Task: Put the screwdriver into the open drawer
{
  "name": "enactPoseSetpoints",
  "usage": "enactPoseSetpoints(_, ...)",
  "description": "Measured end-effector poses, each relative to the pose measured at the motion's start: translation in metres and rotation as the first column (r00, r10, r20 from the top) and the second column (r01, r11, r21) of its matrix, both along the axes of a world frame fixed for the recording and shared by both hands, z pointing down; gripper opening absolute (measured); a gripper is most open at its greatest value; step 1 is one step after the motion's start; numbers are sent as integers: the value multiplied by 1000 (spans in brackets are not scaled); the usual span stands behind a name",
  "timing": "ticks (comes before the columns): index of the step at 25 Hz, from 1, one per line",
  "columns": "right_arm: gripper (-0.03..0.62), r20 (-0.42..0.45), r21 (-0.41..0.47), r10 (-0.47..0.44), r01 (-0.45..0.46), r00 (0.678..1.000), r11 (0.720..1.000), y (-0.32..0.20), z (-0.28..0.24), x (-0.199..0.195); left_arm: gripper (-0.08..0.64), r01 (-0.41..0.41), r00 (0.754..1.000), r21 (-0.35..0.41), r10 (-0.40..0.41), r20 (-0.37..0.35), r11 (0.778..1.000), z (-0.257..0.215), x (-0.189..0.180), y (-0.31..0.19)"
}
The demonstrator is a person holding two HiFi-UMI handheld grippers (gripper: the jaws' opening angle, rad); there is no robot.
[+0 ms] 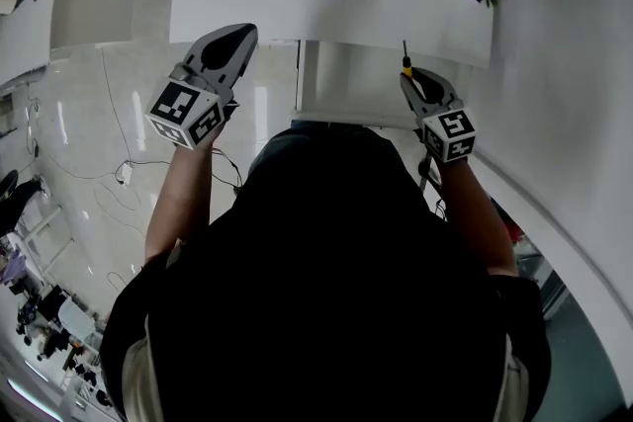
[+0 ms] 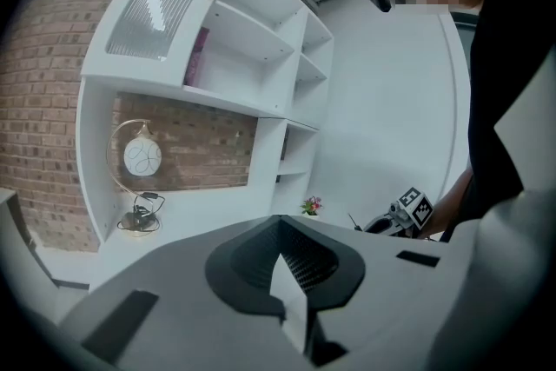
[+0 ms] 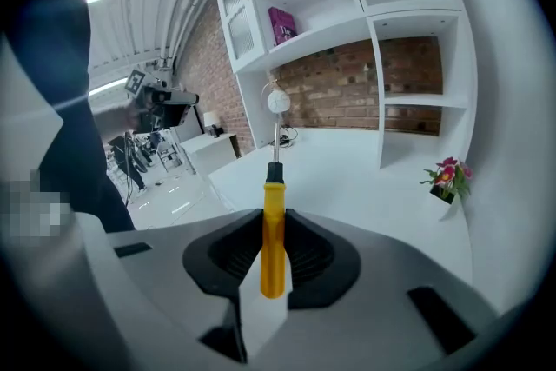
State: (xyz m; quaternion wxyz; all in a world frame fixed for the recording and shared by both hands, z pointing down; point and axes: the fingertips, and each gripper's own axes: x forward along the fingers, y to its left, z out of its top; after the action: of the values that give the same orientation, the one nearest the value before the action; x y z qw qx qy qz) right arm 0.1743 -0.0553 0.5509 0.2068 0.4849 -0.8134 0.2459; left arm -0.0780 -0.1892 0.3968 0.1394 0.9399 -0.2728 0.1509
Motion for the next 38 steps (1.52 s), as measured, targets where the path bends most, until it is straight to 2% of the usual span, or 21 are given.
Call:
enactPoseSetpoints(9, 87, -102, -47, -167, 163, 981, 985, 20, 50, -10, 14, 27, 999, -26, -26, 23, 999, 12, 1, 9)
enactPoseSetpoints(25, 87, -126, -227, -233, 200, 964, 953, 45, 141, 0, 15, 51, 998, -70, -48, 39, 996, 30, 4, 25)
enactPoseSetpoints(30, 87, -179, -258, -298, 247, 938, 934, 51, 161, -1, 15, 62, 997, -92, -58, 52, 994, 40, -2, 29)
enactPoseSetpoints(38, 87, -196, -326, -356, 282, 914, 903, 53, 196, -6, 14, 65, 996, -120, -57, 67, 991, 55, -3, 28)
